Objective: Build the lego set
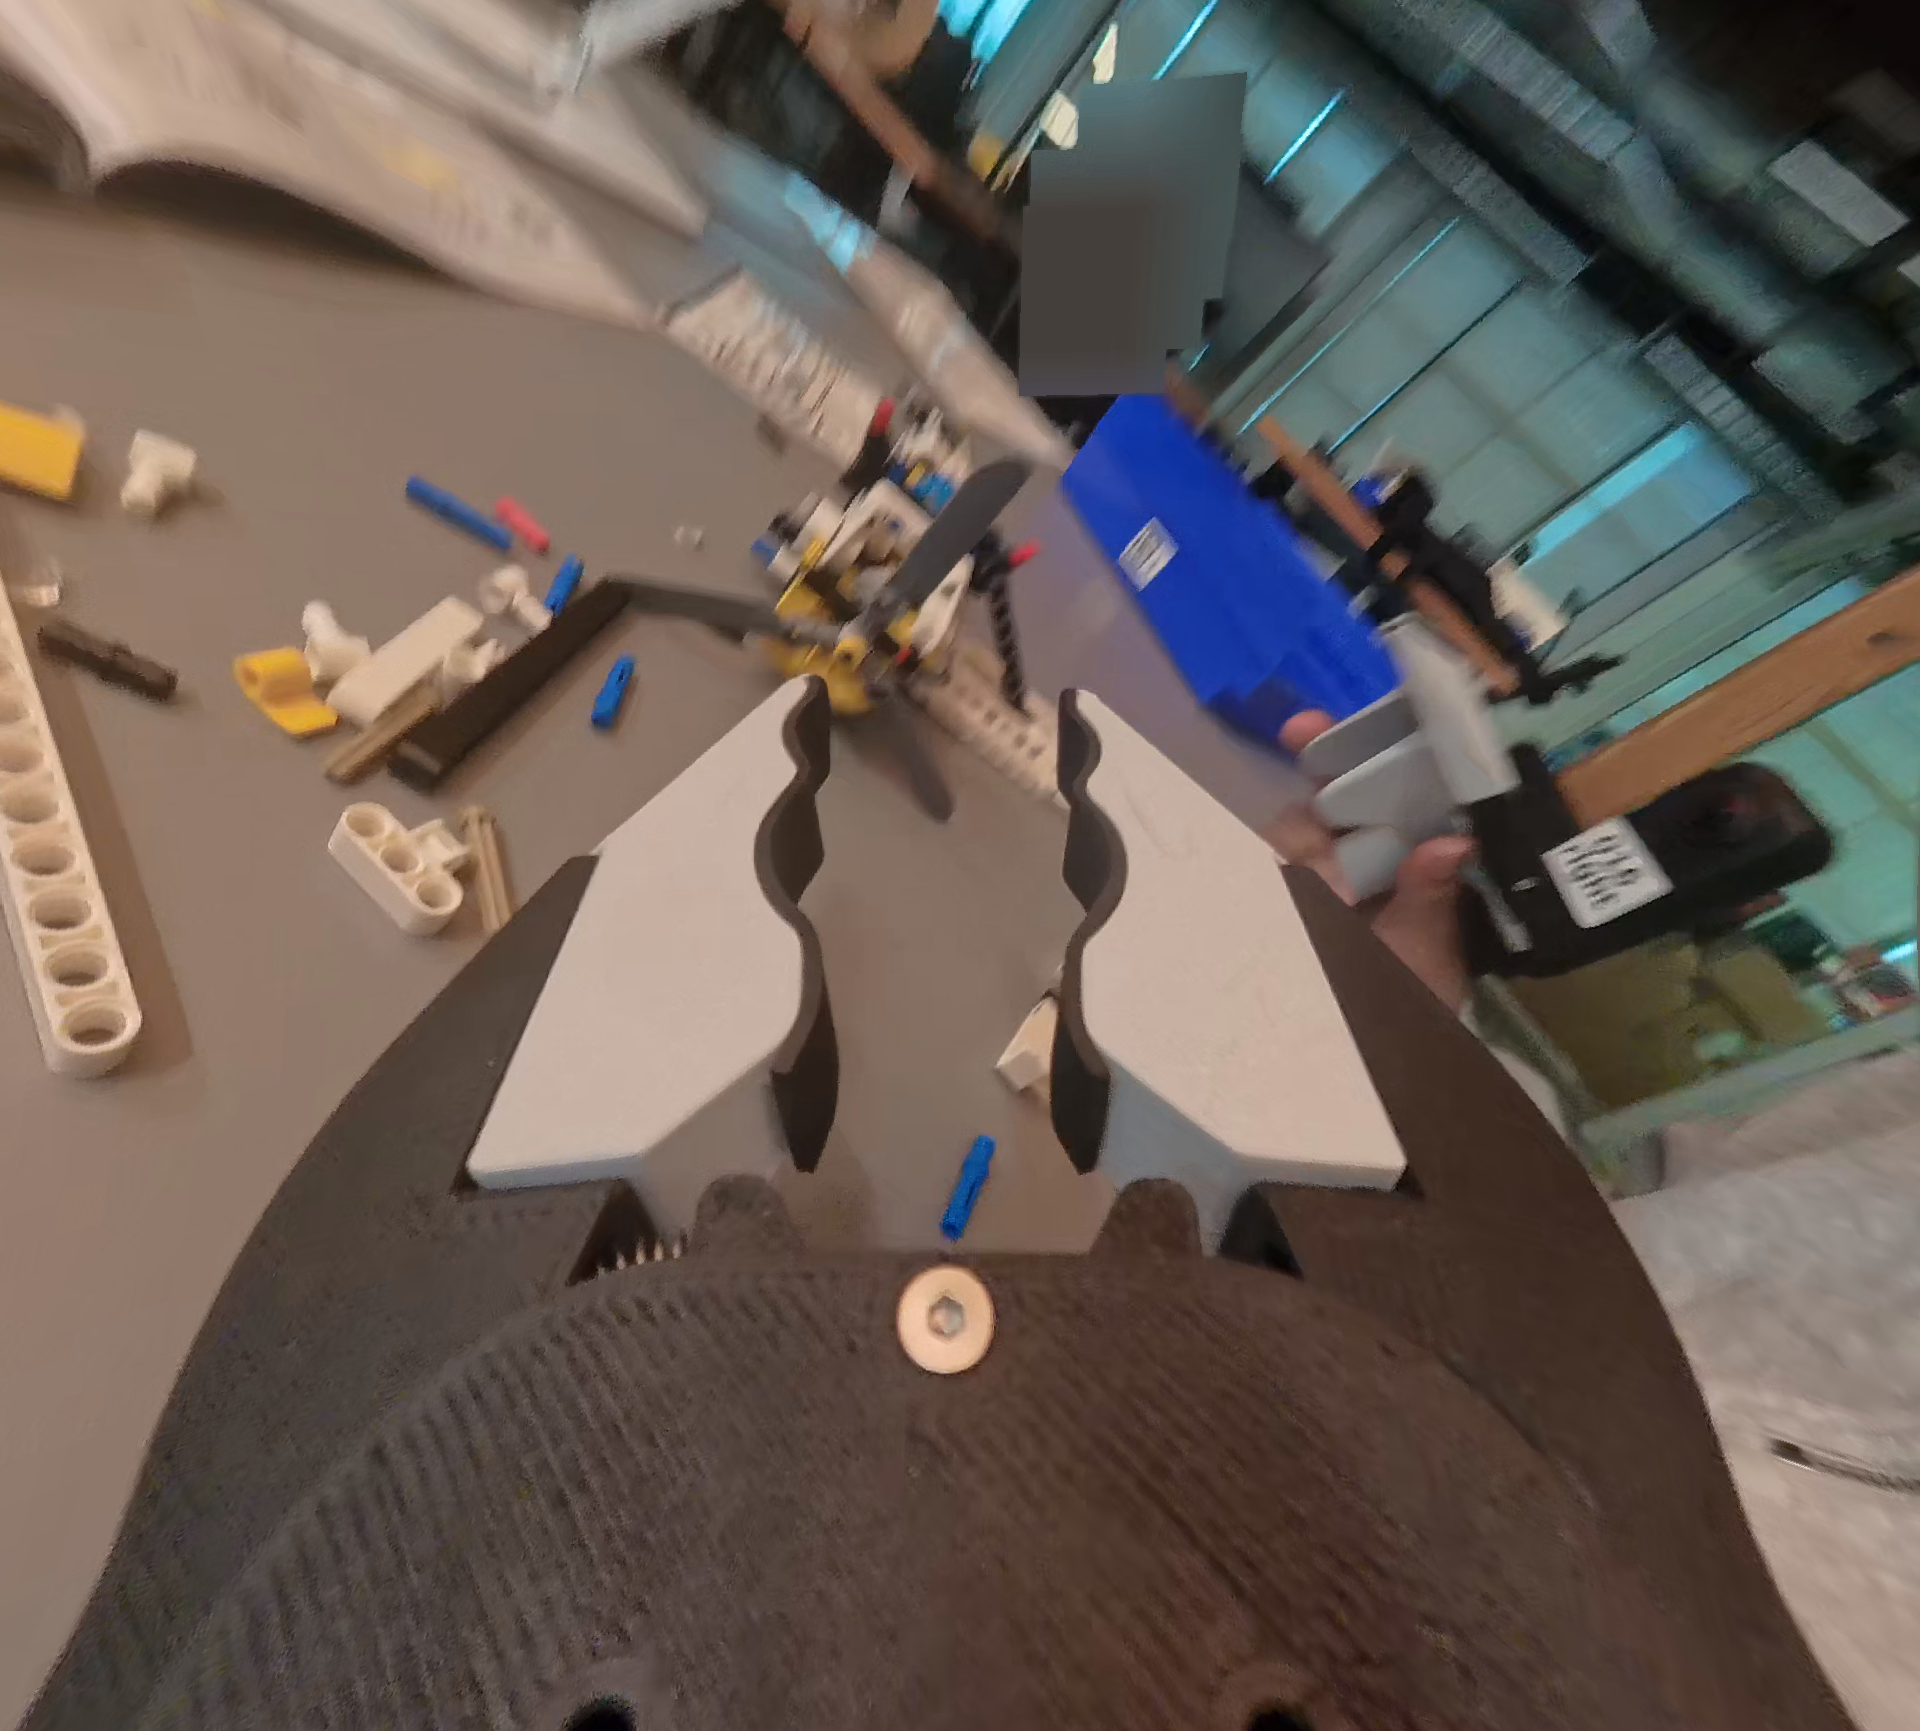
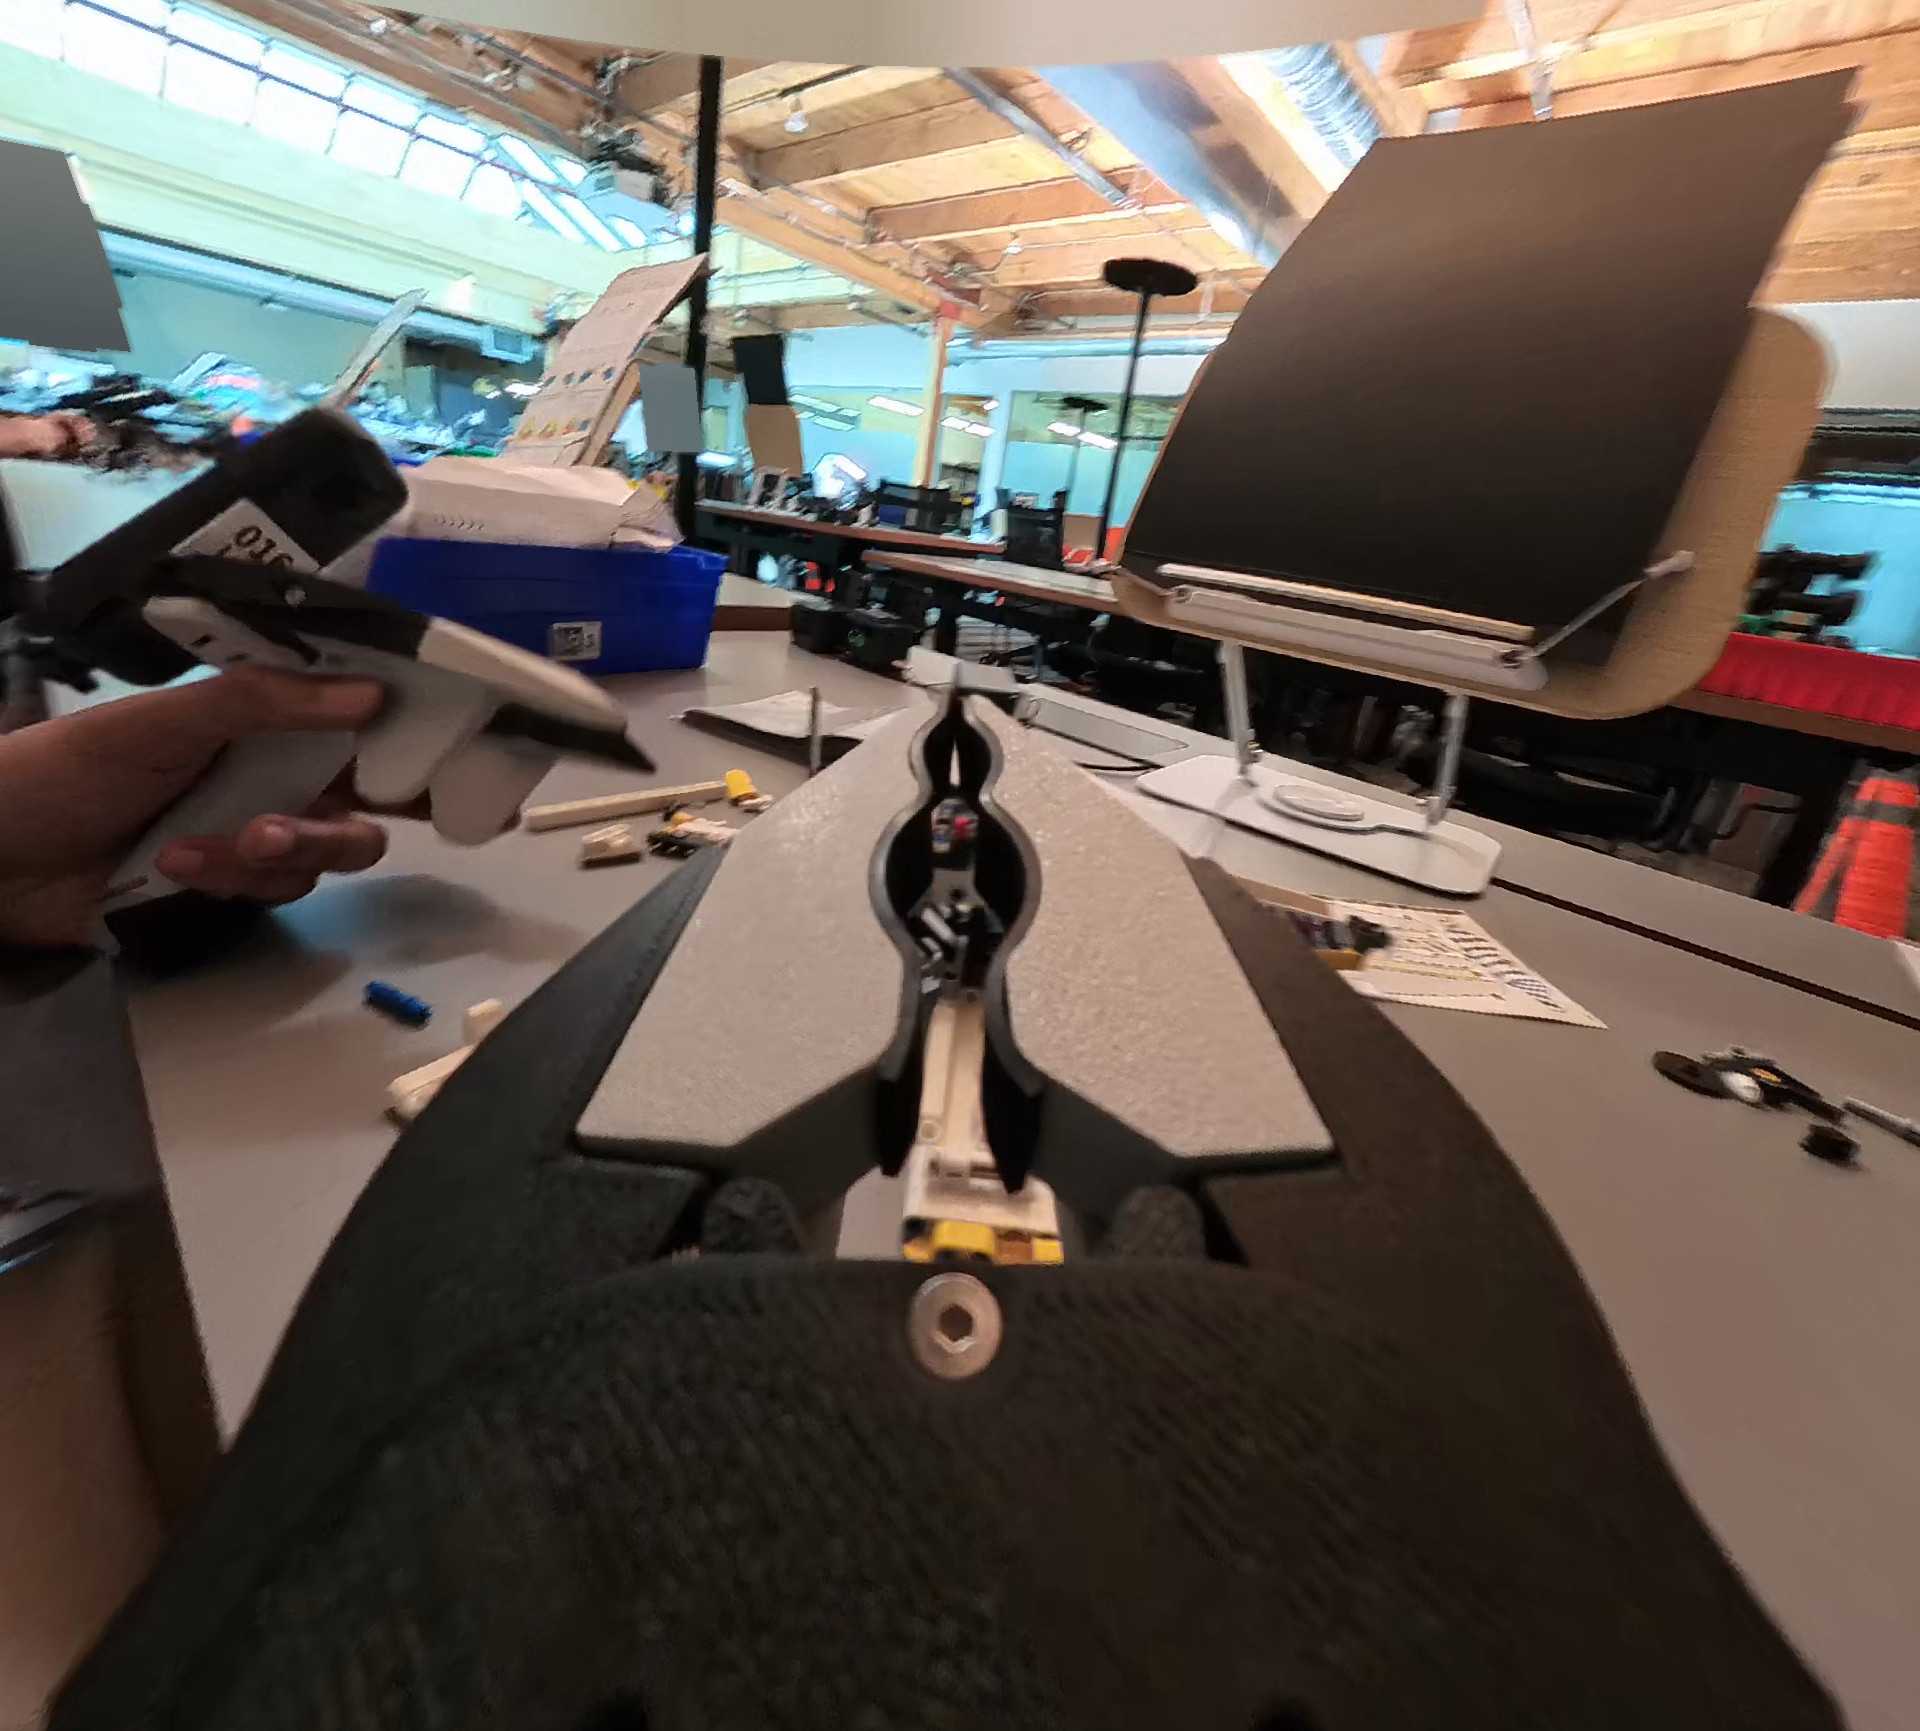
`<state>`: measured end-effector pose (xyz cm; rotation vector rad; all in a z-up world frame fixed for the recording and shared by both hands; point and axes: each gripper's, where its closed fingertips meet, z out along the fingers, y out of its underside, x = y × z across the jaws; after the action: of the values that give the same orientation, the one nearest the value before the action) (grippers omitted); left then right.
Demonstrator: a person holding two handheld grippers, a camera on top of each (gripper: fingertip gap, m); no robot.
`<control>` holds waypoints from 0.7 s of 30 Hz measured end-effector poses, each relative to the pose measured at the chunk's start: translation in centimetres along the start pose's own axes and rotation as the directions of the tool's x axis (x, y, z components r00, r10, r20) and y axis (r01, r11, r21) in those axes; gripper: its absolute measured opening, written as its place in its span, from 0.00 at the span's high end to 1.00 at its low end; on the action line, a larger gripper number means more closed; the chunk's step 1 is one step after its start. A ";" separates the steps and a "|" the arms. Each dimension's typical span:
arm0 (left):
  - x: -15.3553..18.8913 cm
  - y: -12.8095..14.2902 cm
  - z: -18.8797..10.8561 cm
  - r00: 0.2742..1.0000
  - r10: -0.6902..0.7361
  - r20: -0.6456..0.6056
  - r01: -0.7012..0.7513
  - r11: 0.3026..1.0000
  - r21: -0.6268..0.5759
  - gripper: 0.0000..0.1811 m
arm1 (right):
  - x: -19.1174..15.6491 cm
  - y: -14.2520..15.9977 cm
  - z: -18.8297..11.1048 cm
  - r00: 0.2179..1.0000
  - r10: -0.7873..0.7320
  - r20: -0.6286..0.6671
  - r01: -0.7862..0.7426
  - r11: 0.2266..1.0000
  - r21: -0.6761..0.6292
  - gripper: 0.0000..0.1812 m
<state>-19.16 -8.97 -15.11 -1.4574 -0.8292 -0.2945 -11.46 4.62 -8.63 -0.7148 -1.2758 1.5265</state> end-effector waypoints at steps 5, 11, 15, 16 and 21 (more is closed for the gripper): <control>-1.5 -0.7 2.1 0.946 0.266 0.185 -0.242 0.960 -0.143 0.72 | 3.7 -2.1 -2.5 0.978 0.032 -0.206 -0.006 0.992 0.123 1.00; -6.4 -7.0 7.1 0.820 0.459 0.342 -0.391 0.885 -0.251 0.59 | 4.7 -1.8 -3.0 0.970 0.158 -0.186 -0.132 0.980 0.148 1.00; -11.3 -9.8 11.8 0.805 0.451 0.386 -0.324 0.879 -0.351 0.55 | 4.3 -1.5 -2.7 0.972 0.179 -0.150 -0.160 0.978 0.133 1.00; -12.1 -10.0 13.1 0.780 0.485 0.396 -0.338 0.858 -0.387 0.55 | 4.3 -1.5 -2.7 0.973 0.179 -0.147 -0.160 0.978 0.133 1.00; -14.0 -8.8 18.9 0.715 0.592 0.372 -0.357 0.767 -0.534 0.52 | 3.9 -1.5 -2.5 0.978 0.160 -0.135 -0.144 0.982 0.124 1.00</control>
<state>-40.50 3.44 -19.43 -2.1732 -0.7884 0.3839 -10.11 9.13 -7.35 -0.8490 -1.0373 1.6250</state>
